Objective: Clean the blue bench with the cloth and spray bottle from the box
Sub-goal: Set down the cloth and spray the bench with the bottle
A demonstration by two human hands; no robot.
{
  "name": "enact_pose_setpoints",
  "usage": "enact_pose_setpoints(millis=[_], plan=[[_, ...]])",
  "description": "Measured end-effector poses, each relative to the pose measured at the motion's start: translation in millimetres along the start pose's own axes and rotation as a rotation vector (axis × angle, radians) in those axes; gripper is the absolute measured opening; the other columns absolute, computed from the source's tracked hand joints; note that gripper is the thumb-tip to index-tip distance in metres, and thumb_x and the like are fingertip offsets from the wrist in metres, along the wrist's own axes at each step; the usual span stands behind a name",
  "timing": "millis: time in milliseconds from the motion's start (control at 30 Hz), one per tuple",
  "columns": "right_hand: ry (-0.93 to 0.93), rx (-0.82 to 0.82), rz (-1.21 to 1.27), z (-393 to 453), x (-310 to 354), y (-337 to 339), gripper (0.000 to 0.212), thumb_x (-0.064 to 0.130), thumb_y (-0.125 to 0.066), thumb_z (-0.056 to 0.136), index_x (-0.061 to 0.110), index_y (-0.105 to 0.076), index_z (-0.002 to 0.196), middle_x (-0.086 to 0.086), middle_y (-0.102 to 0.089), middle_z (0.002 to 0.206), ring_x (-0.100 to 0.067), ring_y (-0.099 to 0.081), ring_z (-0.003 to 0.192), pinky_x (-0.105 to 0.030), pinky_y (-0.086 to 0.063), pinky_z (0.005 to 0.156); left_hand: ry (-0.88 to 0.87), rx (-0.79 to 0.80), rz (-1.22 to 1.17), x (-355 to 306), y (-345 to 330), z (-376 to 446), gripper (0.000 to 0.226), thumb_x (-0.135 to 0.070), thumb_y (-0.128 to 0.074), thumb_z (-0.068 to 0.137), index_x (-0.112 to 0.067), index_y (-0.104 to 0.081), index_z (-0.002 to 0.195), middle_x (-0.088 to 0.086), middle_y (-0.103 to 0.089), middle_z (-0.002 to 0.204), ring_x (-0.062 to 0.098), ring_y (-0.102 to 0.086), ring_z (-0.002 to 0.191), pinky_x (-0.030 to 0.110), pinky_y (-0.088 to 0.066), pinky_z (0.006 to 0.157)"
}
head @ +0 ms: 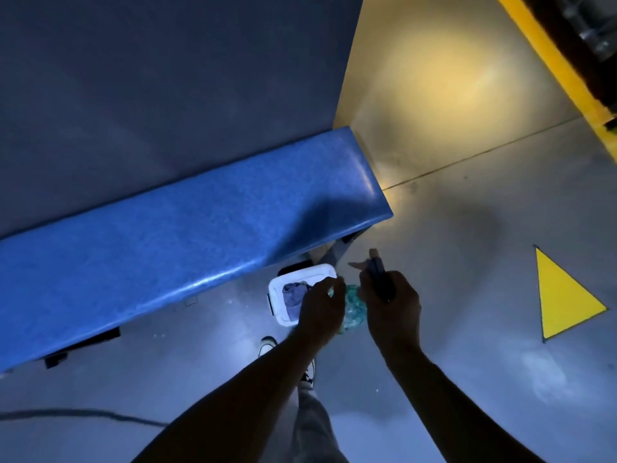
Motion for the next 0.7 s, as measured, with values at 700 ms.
enact_pose_setpoints(millis=[700], plan=[[0.019,0.272,-0.503,156.7,-212.0,-42.1,0.016,0.029,-0.073,0.087,0.015,-0.076,0.094,-0.007,-0.072,0.095,-0.020,-0.065,0.082,-0.024,-0.043,0.070,0.354,-0.205,-0.030,173.4,-73.0,36.7,0.013,-0.009,-0.063,0.092,-0.008,-0.075,0.085,0.011,-0.077,0.085,0.029,-0.072,0.083,0.038,-0.057,0.074]])
Point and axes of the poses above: each hand's wrist, its own z-axis towards the middle knuckle, its own y-axis out of the back of the hand, x = y × z, the point moved 9 cm from there along z, towards the middle knuckle
